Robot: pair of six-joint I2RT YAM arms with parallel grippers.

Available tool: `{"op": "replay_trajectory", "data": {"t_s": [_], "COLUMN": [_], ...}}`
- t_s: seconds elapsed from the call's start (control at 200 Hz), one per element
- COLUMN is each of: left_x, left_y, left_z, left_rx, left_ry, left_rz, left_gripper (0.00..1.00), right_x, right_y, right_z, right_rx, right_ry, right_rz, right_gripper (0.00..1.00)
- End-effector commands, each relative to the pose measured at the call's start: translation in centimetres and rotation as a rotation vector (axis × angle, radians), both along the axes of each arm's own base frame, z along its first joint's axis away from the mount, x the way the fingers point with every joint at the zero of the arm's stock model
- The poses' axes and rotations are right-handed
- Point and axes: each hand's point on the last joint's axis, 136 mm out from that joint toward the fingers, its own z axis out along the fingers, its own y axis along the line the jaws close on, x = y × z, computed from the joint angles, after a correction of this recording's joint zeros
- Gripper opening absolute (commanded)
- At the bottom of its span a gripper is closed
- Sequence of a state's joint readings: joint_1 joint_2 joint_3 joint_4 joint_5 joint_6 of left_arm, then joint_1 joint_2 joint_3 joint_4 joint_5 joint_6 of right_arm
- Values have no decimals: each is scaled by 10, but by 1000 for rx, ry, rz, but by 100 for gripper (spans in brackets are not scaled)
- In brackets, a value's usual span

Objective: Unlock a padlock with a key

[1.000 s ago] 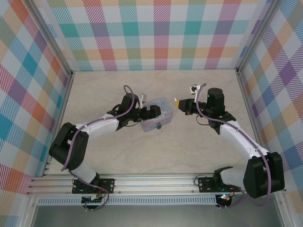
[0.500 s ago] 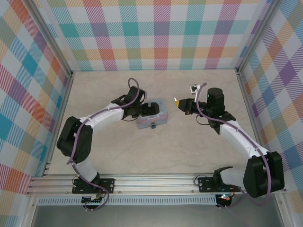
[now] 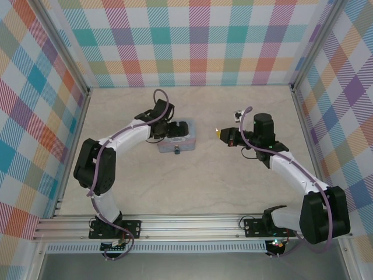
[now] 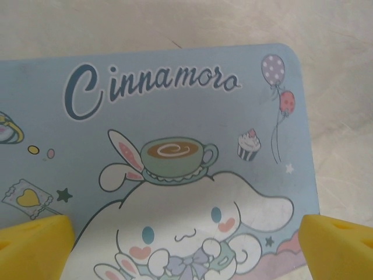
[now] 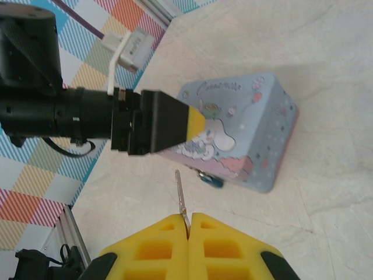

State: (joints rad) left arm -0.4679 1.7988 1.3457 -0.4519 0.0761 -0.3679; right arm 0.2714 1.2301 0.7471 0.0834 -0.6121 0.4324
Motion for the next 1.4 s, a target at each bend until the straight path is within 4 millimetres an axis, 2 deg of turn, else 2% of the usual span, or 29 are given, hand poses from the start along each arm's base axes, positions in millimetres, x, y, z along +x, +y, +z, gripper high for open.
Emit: {"op": "replay_trajectory", "data": {"t_s": [0.0,0.09,0.205,0.29,0.345,0.515,0.765,0.98,1.395], "left_x": [1,6,15,17,17,9,1,-16,-70], "left_y": [22,20,14,1,-9,-42,-68,-78,-85], "left_z": [-11,6,36,51,54,40,20,6,-8], "left_rx": [59,17,-26,-59,-60,-43,-20,-32,-66], "left_ry": [53,12,-70,-97,-99,-68,-21,43,130], "left_rz": [10,-7,-38,-91,-117,-184,-223,-230,-236], "left_gripper": [99,100,100,97,95,93,93,93,94], "right_x": [-1,1,5,9,11,13,7,8,15], "right_y": [1,7,11,13,12,3,-14,-25,-31], "right_z": [-8,-15,-18,-18,-18,-22,-25,-25,-20], "right_rx": [-4,-8,-12,-17,-21,-70,-182,-232,-269], "right_ry": [28,53,57,53,51,59,59,57,50], "right_rz": [5,23,27,24,15,-34,-90,-139,-166], "right_gripper": [4,4,4,4,4,4,4,4,5]}}
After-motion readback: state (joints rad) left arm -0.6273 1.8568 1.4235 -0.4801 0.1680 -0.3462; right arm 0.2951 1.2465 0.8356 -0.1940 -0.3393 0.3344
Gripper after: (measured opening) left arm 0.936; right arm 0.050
